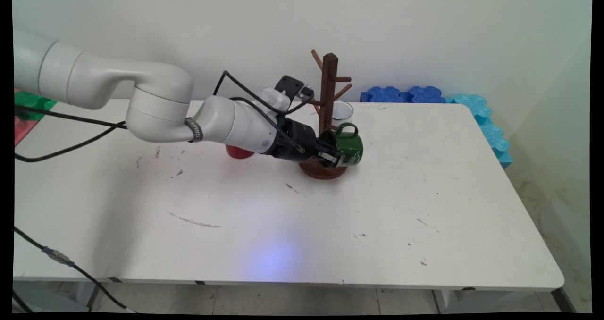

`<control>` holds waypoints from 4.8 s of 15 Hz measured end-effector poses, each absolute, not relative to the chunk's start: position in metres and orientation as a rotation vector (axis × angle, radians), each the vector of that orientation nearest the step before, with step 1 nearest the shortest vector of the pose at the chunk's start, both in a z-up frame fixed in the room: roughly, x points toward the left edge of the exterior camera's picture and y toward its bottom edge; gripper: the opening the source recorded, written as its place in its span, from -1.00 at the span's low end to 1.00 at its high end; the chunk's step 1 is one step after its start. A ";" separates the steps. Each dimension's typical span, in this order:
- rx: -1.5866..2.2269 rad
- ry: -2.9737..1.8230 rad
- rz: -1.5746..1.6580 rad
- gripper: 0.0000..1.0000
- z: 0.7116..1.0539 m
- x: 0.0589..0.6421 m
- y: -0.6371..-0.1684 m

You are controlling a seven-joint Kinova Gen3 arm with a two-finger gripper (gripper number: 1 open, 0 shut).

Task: Place the picked object on the table

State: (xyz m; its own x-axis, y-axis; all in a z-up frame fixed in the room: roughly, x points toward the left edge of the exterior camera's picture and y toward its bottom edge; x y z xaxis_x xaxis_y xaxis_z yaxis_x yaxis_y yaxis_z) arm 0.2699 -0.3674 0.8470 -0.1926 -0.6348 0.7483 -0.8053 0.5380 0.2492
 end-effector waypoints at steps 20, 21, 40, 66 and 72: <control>1.301 -2.106 0.636 -1.00 0.861 0.323 -0.350; 1.247 -2.120 0.608 -1.00 0.861 0.311 -0.366; 1.088 -2.283 0.495 -1.00 0.880 0.331 -0.341; 0.821 -2.641 0.417 -1.00 0.912 0.405 -0.323; 0.775 -2.748 0.397 -1.00 0.912 0.416 -0.316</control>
